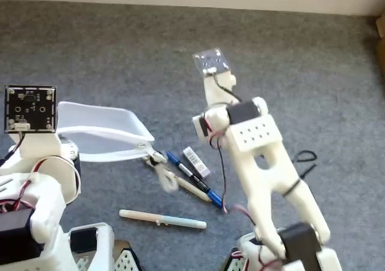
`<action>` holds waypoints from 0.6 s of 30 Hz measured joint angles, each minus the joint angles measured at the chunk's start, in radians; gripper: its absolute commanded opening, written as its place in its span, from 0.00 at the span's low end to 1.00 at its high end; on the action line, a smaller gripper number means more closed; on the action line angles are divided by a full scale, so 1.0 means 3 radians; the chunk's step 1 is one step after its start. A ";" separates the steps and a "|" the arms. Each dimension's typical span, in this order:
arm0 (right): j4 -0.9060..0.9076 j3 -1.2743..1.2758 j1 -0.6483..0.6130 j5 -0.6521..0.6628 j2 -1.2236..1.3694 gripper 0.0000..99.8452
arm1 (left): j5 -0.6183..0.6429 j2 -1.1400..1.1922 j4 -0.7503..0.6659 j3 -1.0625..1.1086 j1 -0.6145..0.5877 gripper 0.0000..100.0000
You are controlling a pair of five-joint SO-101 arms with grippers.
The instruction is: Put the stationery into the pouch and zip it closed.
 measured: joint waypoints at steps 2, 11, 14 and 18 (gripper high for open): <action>0.0000 -0.0169 0.0051 0.0097 0.0220 0.23 | 0.0000 0.0000 0.0000 0.0000 0.0000 0.01; -0.0005 -0.0869 0.0261 0.0496 0.1238 0.23 | 0.0000 0.0000 0.0000 0.0000 0.0000 0.01; -0.0005 -0.0997 0.0302 0.0624 0.1463 0.23 | 0.0041 0.0000 0.0000 0.0000 0.0000 0.01; -0.0005 -0.1115 0.0297 0.0680 0.1652 0.23 | 0.0215 0.0000 0.0000 -0.0010 0.0000 0.01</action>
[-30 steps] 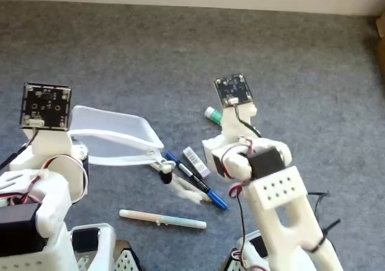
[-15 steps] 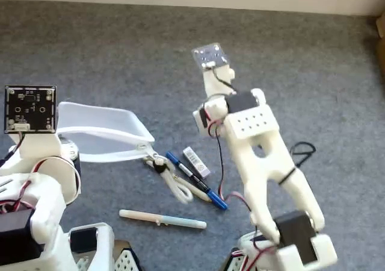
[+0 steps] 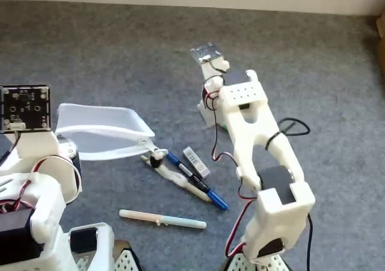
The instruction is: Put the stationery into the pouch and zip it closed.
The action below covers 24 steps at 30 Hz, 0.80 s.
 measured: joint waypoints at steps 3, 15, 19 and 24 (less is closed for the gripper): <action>0.0000 -0.0066 0.0010 0.0005 0.0107 0.23 | 0.0118 0.0056 0.0000 -0.0087 0.0000 0.01; -0.0082 -0.0307 0.0128 0.0005 0.0491 0.23 | 0.0368 0.1125 0.0000 -0.0522 -0.0010 0.01; -0.0189 -0.0322 0.0128 0.0005 0.0629 0.23 | 0.0384 0.1166 0.0000 -0.0542 0.0015 0.01; -0.0251 -0.0604 0.0128 0.0005 0.0967 0.23 | 0.0384 0.1176 0.0000 -0.0542 0.0046 0.01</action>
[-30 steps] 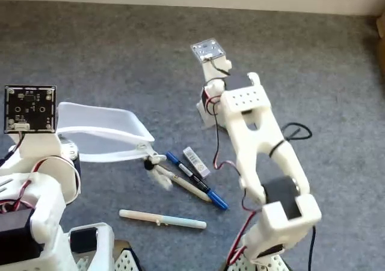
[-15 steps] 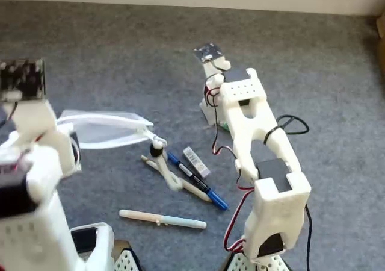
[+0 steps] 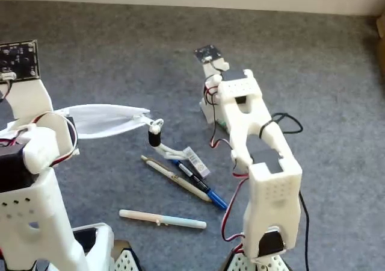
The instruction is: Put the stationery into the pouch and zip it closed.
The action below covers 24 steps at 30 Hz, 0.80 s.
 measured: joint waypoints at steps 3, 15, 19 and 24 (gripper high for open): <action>0.0005 -0.0245 0.0000 0.0000 0.0245 0.23 | 0.0000 0.0000 0.0000 0.0000 0.0015 0.01; 0.0363 -0.0839 0.0000 0.0005 0.0557 0.21 | 0.0000 0.0000 0.0000 0.0000 0.0015 0.01; 0.0399 -0.0849 0.0015 0.0005 0.0557 0.09 | 0.0000 0.0000 0.0000 0.0000 0.0015 0.01; 0.0399 -0.0854 0.0031 0.0005 0.0557 0.01 | 0.0000 0.0000 0.0000 0.0005 0.0015 0.01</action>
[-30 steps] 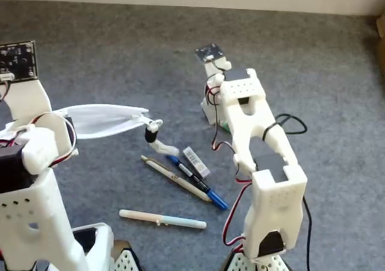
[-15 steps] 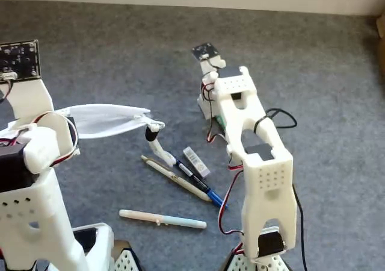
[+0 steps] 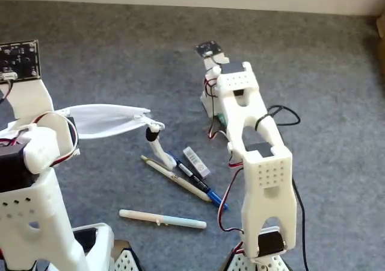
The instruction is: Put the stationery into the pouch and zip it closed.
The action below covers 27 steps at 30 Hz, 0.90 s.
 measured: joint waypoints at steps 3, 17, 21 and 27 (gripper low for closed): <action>0.0010 0.0000 0.0000 0.0000 0.0000 0.01 | 0.0000 0.0000 0.0000 0.0010 0.0000 0.01; 0.0910 -0.0481 -0.0046 0.0000 0.0005 0.01 | 0.0000 0.0000 0.0000 0.0010 0.0000 0.01; 0.1355 -0.0818 -0.0051 0.0000 0.0005 0.01 | 0.0000 0.0000 0.0000 0.0010 0.0000 0.01; 0.1652 -0.1038 -0.0051 0.0000 0.0005 0.01 | 0.0000 0.0000 0.0000 0.0010 0.0000 0.01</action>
